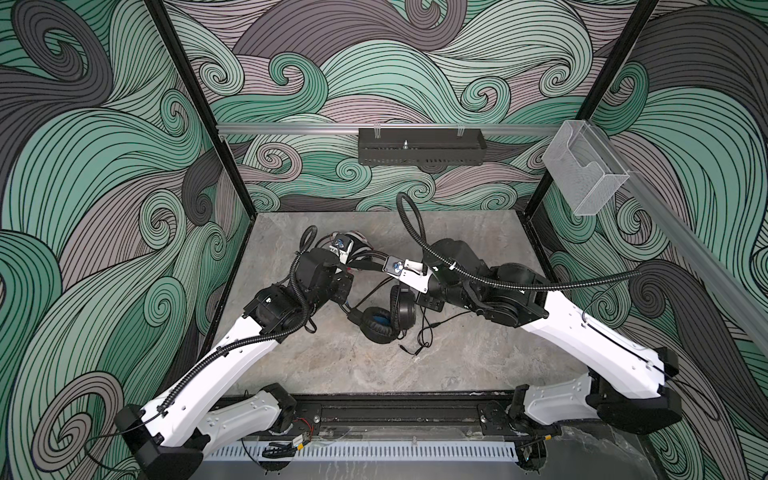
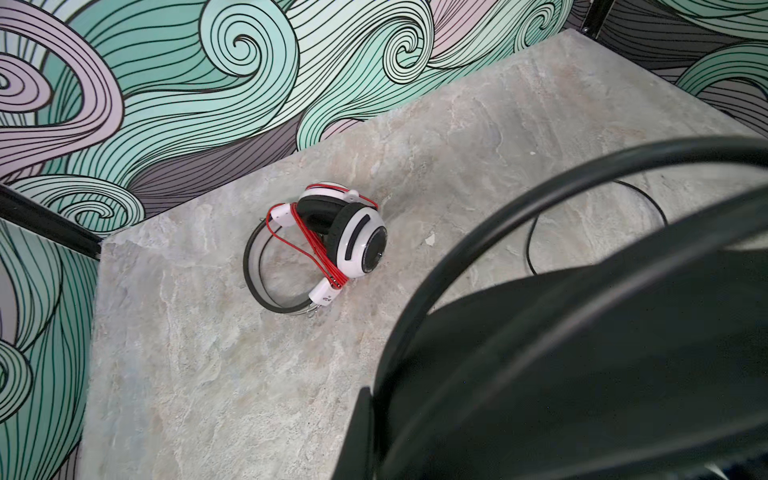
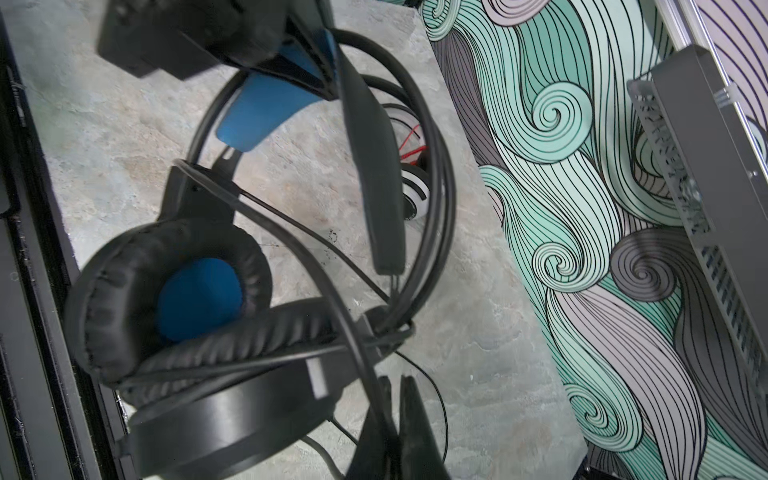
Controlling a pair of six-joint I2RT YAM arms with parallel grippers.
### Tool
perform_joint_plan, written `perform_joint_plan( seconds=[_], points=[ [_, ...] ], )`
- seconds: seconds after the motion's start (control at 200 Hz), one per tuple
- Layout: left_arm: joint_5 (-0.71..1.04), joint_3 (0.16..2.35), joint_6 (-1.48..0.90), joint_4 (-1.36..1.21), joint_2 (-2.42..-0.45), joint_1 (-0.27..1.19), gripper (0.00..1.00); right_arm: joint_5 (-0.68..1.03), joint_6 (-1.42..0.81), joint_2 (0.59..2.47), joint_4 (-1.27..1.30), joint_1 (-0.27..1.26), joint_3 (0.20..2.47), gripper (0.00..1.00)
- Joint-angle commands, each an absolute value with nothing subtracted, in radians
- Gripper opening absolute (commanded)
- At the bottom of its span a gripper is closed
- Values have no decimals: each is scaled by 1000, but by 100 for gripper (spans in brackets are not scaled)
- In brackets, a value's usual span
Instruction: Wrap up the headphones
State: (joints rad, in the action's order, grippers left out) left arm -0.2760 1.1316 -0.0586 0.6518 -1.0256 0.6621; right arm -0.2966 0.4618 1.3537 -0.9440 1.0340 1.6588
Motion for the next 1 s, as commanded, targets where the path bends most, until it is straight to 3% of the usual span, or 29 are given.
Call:
perform_joint_plan(
  seconds=[0.0,0.455,0.67,0.996],
  points=[
    [-195,1135,-107,637,-996,665,0,-314,418,1303,-949,999,1634,0],
    [50,1151,-112,617,-948,666,0,-241,319,1293,-911,891,1555,3],
    [123,1244,-155,623,-957,667,0,-133,249,1255,-768,817,1487,11],
    [193,1456,-179,668,-1017,667,0,161,226,1132,-481,772,1345,28]
  ],
)
